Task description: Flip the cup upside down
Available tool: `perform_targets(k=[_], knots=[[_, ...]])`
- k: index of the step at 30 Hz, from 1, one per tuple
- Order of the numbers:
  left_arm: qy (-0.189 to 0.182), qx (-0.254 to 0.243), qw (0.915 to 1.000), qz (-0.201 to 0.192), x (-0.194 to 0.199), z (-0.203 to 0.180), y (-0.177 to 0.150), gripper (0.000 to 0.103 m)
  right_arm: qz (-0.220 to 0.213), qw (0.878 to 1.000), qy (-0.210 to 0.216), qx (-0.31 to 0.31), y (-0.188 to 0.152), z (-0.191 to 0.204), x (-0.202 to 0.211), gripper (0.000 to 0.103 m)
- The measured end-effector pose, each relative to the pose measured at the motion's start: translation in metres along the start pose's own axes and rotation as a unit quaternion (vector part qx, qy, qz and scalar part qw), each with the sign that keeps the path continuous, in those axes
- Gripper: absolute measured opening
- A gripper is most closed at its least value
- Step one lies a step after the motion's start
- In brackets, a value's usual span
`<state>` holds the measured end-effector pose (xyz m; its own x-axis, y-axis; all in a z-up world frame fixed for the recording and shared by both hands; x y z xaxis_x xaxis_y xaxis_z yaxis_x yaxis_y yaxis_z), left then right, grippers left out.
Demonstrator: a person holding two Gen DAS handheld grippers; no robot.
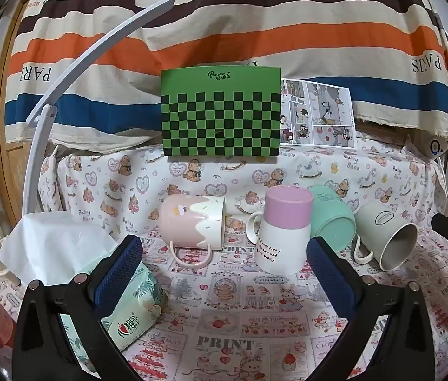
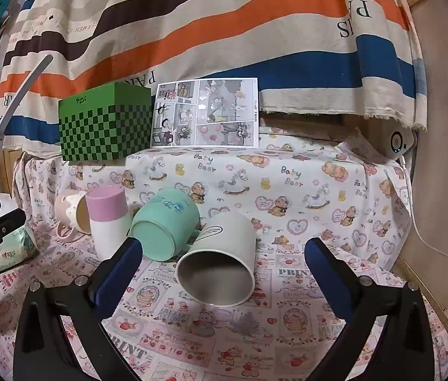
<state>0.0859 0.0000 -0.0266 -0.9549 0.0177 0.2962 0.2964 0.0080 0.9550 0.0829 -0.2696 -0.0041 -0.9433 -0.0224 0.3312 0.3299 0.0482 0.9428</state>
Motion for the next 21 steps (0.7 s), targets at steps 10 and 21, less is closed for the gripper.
perform_targets(k=[10, 21], knots=[[0.001, -0.004, 1.0, 0.005, -0.004, -0.0007, 0.0004, 0.103, 0.0, 1.0, 0.002, -0.002, 0.0, -0.0016, 0.0021, 0.103], [-0.012, -0.009, 0.9999, -0.002, 0.0017, -0.0026, 0.0002, 0.103, 0.002, 1.0, 0.001, 0.0, -0.0024, 0.0002, -0.0027, 0.103]])
Point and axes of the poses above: each gripper's, at about its wrist camera, not at the fingertips, and x roughly against the way its jaws point, z to its left, y to its top, the point moved 9 cm from there along -x, roughly the way its jaws point, and after that the axes turned 1 degree about -y, right-handed, at the moved point
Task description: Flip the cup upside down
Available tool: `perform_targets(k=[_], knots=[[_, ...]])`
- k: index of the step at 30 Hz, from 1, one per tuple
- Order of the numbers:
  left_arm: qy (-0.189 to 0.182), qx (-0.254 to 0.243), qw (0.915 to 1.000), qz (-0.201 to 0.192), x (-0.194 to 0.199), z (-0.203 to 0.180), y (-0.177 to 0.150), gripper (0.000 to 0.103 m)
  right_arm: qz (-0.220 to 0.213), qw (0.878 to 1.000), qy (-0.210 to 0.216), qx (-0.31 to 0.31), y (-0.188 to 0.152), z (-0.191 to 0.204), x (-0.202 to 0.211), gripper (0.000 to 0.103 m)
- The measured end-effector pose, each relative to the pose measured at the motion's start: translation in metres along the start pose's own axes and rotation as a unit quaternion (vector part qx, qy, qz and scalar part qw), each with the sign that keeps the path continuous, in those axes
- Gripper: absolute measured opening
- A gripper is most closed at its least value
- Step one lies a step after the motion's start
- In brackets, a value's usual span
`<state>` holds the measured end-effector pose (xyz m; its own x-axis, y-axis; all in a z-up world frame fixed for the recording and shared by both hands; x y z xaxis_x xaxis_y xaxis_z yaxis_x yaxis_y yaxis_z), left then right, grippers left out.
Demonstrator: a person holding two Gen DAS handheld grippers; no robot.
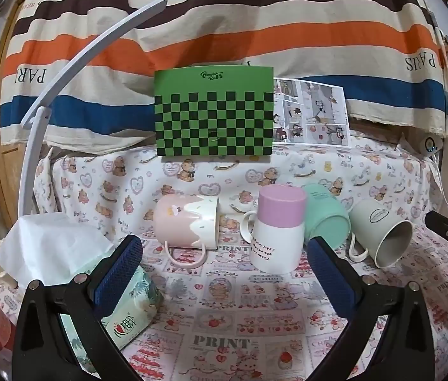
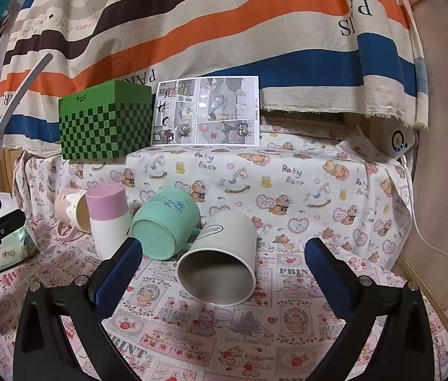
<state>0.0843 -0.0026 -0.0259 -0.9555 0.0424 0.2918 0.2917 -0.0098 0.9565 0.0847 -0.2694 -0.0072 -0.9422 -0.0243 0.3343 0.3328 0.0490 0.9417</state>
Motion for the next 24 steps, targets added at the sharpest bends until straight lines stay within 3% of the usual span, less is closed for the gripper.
perform_targets(k=[8, 24], knots=[[0.017, 0.007, 0.9998, 0.001, -0.0004, 0.0041, 0.0, 0.103, 0.0, 1.0, 0.0, 0.0, -0.0013, -0.0003, -0.0008, 0.103], [0.017, 0.008, 0.9998, 0.001, -0.0004, 0.0057, -0.0002, 0.103, 0.002, 1.0, 0.0, -0.001, -0.0012, -0.0005, -0.0011, 0.103]])
Point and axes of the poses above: each gripper's, at about its wrist camera, not at the fingertips, and x roughly against the way its jaws point, z to its left, y to its top, the point moved 9 cm from there along -x, roughly the way its jaws point, and after that the axes turned 1 degree about -y, right-handed, at the moved point
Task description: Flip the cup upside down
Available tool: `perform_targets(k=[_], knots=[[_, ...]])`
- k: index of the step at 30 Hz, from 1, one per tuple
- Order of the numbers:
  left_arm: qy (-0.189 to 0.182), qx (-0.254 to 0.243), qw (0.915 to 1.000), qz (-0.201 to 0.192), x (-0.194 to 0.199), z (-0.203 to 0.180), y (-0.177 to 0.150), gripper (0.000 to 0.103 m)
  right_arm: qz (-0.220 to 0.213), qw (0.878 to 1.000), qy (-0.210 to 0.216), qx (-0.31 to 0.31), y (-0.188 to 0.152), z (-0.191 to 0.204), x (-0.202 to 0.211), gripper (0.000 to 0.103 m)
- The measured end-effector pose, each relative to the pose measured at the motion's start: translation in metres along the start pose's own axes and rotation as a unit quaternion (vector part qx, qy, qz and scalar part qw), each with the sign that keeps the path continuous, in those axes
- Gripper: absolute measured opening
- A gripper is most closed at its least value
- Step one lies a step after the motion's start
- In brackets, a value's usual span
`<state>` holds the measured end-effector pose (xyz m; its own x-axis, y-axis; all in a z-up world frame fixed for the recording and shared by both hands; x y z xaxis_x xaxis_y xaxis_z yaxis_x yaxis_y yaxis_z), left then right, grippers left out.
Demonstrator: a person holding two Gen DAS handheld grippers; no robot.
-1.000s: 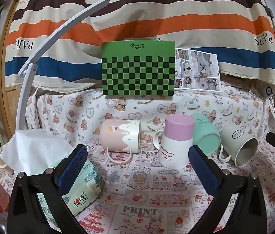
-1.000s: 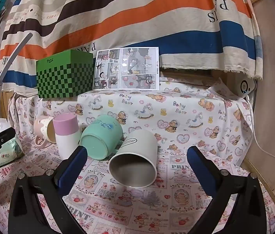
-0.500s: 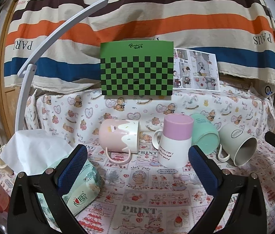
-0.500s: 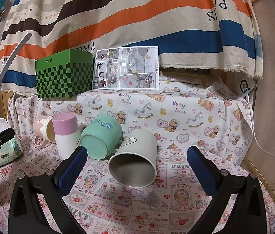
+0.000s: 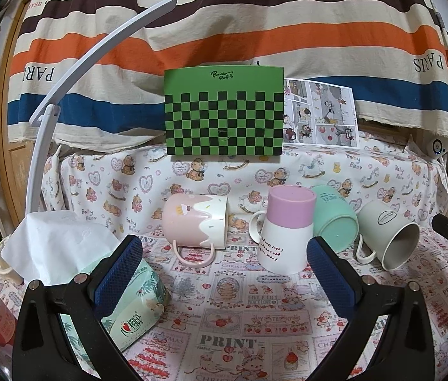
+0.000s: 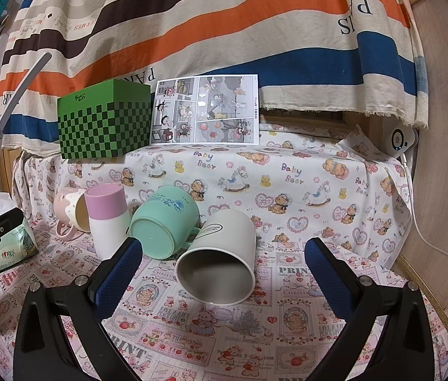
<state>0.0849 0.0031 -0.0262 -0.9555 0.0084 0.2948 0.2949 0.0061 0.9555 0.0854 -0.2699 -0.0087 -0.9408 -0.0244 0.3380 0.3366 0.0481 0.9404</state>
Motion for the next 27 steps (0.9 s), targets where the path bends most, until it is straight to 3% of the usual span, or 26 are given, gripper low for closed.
perform_targets(k=[27], knots=[[0.002, -0.002, 1.0, 0.001, -0.0009, 0.0012, -0.0013, 0.103, 0.004, 1.0, 0.003, 0.003, -0.0026, 0.0009, -0.0026, 0.103]])
Point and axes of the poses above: each gripper's, at about its wrist camera, not at the fingertips, and x roughly against the way its jaws point, z to its left, y to its top, the point moved 9 cm from there along -x, roughly the way its jaws point, and after that the axes turned 1 degree about -y, right-handed, at the moved point
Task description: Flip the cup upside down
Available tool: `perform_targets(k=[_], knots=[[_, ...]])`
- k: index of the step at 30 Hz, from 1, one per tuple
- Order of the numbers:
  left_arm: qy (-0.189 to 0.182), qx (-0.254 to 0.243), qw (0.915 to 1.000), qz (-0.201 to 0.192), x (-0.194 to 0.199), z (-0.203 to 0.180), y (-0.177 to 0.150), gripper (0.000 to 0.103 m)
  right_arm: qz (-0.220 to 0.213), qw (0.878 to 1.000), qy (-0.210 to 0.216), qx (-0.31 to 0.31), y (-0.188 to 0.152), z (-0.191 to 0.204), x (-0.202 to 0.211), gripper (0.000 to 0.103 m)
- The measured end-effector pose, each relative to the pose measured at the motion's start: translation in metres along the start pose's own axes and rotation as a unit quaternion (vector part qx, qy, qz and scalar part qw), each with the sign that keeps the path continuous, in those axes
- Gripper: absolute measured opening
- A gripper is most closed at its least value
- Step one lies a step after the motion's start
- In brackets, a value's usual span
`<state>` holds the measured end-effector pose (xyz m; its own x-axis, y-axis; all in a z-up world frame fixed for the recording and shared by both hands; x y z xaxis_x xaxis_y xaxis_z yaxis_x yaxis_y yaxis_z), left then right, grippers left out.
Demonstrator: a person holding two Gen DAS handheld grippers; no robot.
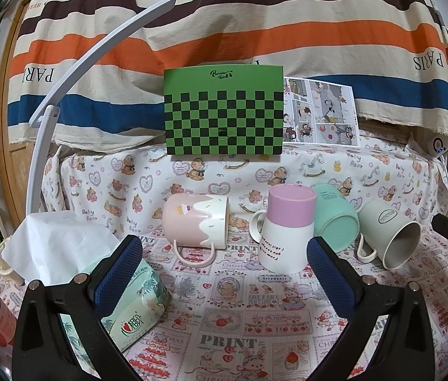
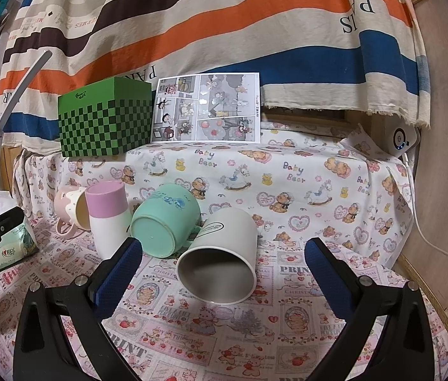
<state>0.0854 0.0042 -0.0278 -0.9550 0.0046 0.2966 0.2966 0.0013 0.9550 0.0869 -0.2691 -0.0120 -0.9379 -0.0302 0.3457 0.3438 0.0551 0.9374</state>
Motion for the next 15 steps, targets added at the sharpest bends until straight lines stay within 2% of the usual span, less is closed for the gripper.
perform_targets(k=[15], knots=[[0.0, 0.0, 1.0, 0.0, -0.0001, 0.0, 0.0, 0.103, 0.001, 1.0, 0.0, 0.0, 0.0, -0.0001, -0.0003, 0.103]])
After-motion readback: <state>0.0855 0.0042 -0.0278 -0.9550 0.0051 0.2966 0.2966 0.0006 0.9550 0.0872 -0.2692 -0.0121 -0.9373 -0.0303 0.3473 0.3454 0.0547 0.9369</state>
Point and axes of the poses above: each gripper's, at about its wrist camera, not at the fingertips, and x roughly against the way its jaws point, z to its left, y to its top, the point moved 9 cm from there along -x, roughly the way its jaws point, and after that the axes turned 1 degree about -y, right-handed, at the moved point
